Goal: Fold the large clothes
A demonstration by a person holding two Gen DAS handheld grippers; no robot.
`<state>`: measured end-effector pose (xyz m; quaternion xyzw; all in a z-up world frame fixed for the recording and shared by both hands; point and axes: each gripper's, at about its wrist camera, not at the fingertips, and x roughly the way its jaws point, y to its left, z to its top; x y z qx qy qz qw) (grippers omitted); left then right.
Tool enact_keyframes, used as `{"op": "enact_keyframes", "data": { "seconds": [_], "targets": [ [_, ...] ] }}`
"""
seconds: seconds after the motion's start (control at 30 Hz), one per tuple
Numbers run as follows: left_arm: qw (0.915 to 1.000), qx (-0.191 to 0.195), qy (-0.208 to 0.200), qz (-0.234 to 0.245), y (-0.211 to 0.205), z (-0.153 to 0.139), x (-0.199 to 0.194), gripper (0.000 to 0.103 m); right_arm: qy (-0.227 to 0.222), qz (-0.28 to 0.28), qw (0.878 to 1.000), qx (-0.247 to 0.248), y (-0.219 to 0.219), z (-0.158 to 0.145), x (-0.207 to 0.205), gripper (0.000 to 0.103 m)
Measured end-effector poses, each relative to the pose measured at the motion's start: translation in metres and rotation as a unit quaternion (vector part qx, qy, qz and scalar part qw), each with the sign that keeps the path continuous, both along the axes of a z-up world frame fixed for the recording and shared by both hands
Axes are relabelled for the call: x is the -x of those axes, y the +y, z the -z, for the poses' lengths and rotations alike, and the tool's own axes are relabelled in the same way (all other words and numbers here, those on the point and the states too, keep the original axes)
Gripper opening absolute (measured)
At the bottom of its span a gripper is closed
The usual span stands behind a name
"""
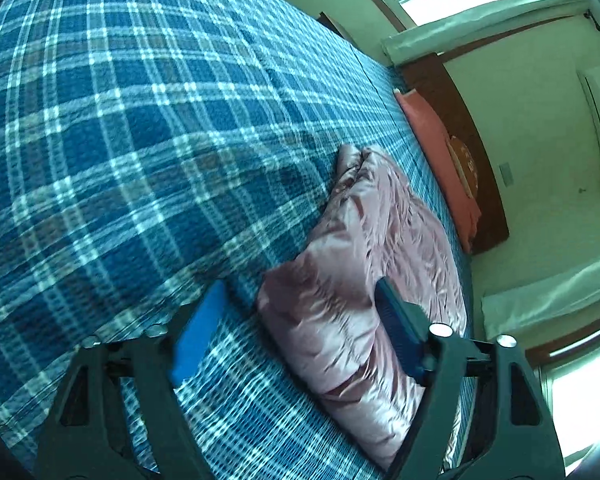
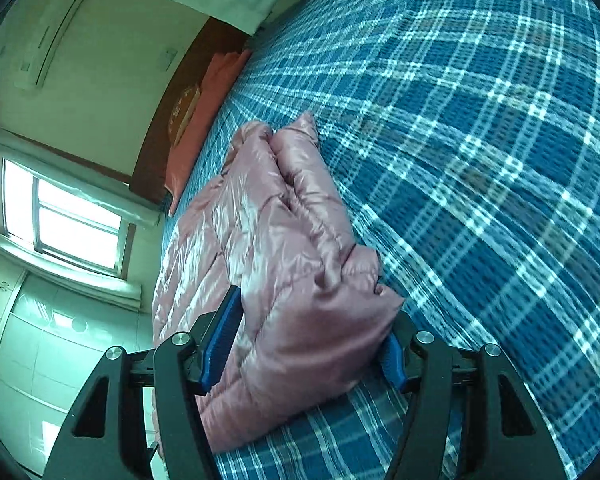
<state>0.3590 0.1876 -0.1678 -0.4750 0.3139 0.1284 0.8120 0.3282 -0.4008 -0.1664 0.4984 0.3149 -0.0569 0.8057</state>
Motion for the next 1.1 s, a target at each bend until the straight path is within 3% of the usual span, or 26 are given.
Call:
{"op": "enact_keyframes", "data": {
  "seconds": [0.07, 0.17, 0.27, 0.57, 1.1],
  "targets": [
    [0.9999, 0.014, 0.0, 0.008, -0.001, 0.002, -0.009, 0.047, -0.003, -0.005, 1.0, 0.002, 0.0, 0.001, -0.001, 0.037],
    [0.9999, 0.0, 0.004, 0.017, -0.005, 0.0, -0.024, 0.022, -0.009, -0.011, 1.0, 0.002, 0.001, 0.0, -0.002, 0.024],
    [0.9996, -0.012, 0.0, 0.027, -0.006, -0.005, -0.026, 0.012, -0.022, -0.016, 1.0, 0.012, 0.005, -0.008, 0.001, 0.017],
    [0.9985, -0.03, -0.012, 0.044, -0.006, -0.024, 0.005, 0.009, -0.036, -0.025, 0.999, 0.006, 0.002, -0.02, 0.035, 0.015],
    [0.9977, -0.037, 0.01, 0.056, 0.0, -0.016, 0.115, 0.009, -0.022, -0.039, 0.999, -0.011, 0.003, -0.013, 0.135, 0.015]
  ]
}}
